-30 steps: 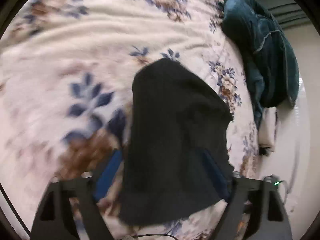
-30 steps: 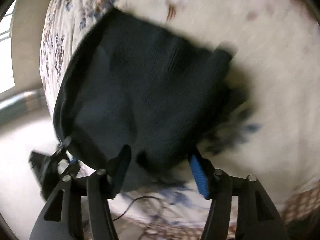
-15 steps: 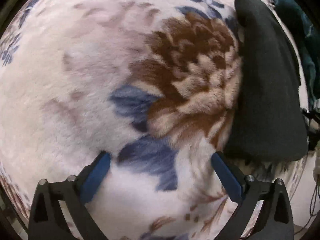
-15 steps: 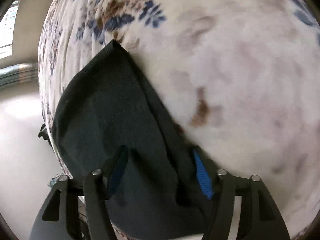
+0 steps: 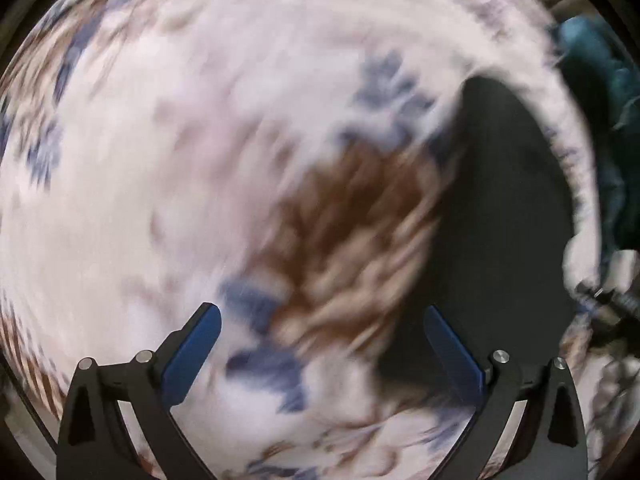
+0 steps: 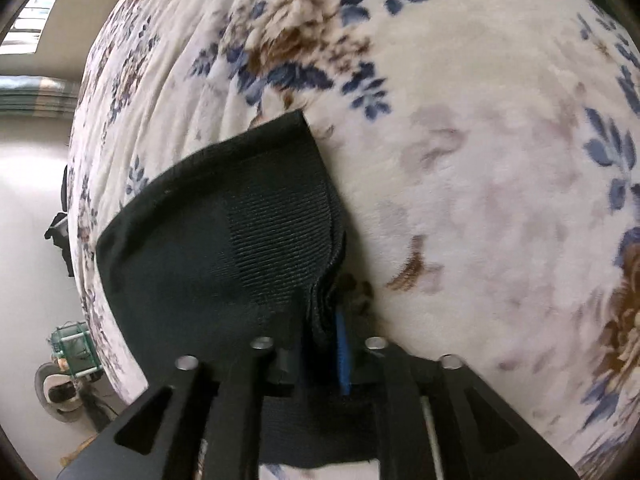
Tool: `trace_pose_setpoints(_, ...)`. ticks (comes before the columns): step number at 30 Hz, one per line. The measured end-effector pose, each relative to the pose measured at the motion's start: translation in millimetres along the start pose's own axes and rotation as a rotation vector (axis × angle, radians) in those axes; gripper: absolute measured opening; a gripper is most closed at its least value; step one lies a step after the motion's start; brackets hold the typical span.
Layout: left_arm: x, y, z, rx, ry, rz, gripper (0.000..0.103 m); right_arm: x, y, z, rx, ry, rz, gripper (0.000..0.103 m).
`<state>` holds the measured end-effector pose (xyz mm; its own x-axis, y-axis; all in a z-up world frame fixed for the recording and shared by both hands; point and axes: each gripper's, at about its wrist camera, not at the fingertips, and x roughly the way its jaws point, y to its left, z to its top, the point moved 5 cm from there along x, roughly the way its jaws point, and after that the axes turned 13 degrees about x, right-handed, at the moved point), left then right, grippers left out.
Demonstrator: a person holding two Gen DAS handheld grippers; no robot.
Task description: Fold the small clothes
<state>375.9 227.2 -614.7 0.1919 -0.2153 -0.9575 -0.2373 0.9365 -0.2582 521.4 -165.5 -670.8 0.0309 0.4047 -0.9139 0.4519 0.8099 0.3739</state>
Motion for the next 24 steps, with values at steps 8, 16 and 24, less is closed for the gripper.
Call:
trace_pose_setpoints(8, 10.6, -48.7, 20.0, 0.108, -0.007, -0.005, 0.103, -16.5, -50.9, -42.1, 0.19, 0.068, 0.046, 0.049)
trace_pose_setpoints(16, 4.2, -47.7, -9.3, 0.101, 0.05, 0.001, 0.103, -9.4, -68.6, -65.8, 0.339, 0.049, 0.088, 0.012)
trace_pose_setpoints(24, 5.1, -49.0, -2.5, 0.121, 0.043, 0.005, 0.103, -33.4, -69.1, -89.3, 0.287, -0.03, 0.0, 0.011)
